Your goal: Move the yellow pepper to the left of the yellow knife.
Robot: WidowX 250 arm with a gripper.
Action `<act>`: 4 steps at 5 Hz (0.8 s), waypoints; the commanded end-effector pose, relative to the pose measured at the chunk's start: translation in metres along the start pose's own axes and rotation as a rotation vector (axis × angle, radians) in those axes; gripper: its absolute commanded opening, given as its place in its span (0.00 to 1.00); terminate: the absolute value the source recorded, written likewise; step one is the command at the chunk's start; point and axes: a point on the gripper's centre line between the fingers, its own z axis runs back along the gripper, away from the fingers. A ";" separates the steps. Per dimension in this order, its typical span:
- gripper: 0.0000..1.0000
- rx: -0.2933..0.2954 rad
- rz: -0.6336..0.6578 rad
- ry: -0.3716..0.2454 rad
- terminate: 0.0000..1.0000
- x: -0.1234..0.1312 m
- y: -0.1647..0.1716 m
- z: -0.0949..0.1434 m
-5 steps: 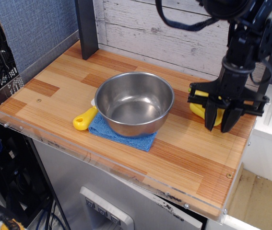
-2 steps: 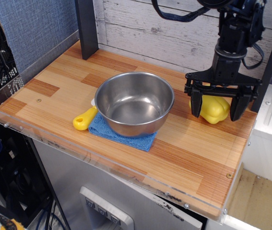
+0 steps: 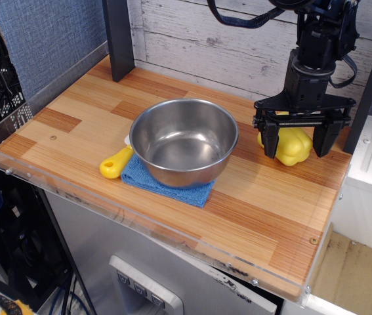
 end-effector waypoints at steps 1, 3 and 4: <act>1.00 -0.016 0.092 -0.044 0.00 0.000 -0.009 0.005; 0.00 -0.013 0.118 -0.049 0.00 -0.001 -0.010 0.003; 0.00 -0.014 0.116 -0.053 0.00 -0.001 -0.010 0.006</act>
